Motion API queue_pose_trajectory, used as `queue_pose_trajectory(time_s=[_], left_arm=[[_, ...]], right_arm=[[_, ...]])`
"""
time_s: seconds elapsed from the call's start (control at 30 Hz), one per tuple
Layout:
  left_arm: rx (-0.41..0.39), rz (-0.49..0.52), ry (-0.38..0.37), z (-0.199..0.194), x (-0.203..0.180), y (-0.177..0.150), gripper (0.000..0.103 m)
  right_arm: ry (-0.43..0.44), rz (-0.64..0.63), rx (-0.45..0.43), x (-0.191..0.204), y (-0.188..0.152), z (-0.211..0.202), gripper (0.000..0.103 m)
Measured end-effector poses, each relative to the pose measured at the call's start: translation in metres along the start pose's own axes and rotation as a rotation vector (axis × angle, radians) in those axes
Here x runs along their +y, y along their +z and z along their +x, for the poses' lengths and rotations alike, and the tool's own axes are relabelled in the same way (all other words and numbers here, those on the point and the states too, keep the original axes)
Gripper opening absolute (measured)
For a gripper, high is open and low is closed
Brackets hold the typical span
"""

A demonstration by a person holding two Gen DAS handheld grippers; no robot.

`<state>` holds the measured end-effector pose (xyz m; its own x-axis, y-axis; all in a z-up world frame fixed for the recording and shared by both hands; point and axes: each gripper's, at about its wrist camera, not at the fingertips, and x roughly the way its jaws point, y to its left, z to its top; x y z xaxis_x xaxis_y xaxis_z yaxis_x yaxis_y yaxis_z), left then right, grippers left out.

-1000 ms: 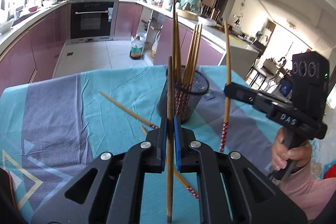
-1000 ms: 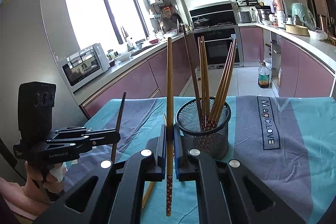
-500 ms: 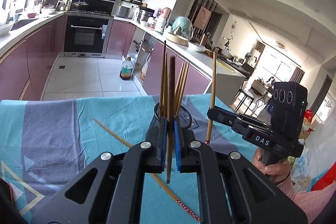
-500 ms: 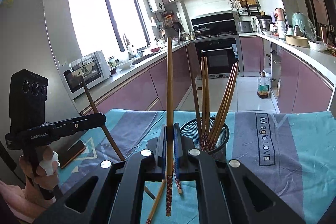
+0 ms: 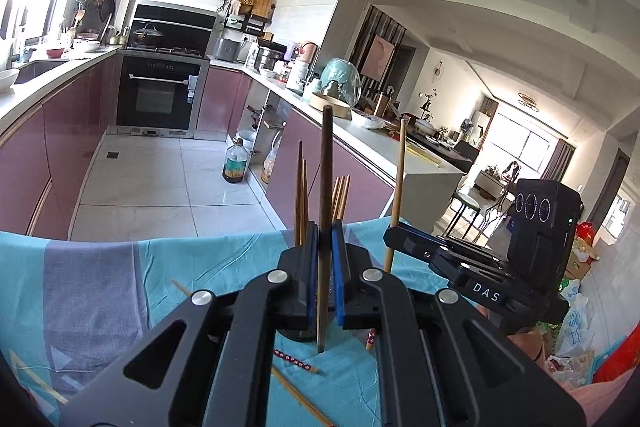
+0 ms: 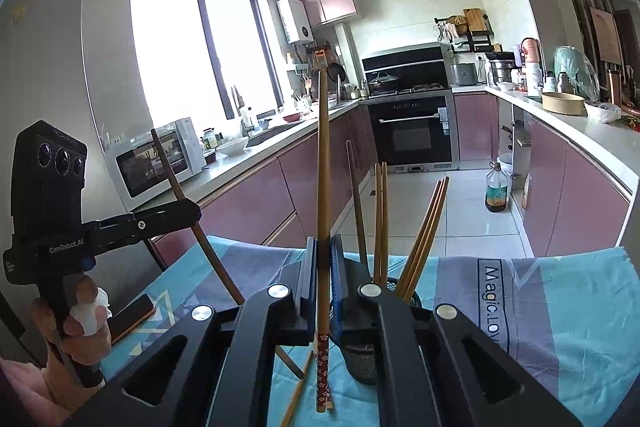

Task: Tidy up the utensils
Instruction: 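Lower both held chopsticks into the mesh holder and open both grippers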

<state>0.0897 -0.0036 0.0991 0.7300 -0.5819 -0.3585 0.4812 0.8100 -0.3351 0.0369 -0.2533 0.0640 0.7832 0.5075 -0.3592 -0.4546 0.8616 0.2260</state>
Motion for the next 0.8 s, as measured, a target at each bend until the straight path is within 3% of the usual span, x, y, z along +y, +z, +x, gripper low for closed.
queue_pose_trajectory(time_s=[0.47,0.8], left_arm=[[-0.054,0.024,0.004,0.001,-0.015,0.023,0.007],[-0.003,0.033,0.047,0.019,-0.023,0.017,0.007]], right_arm=[[-0.025,0.022,-0.037,-0.018,0.024,0.022,0.005],[-0.060,0.051,-0.031,-0.032,0.025,0.042,0.005]])
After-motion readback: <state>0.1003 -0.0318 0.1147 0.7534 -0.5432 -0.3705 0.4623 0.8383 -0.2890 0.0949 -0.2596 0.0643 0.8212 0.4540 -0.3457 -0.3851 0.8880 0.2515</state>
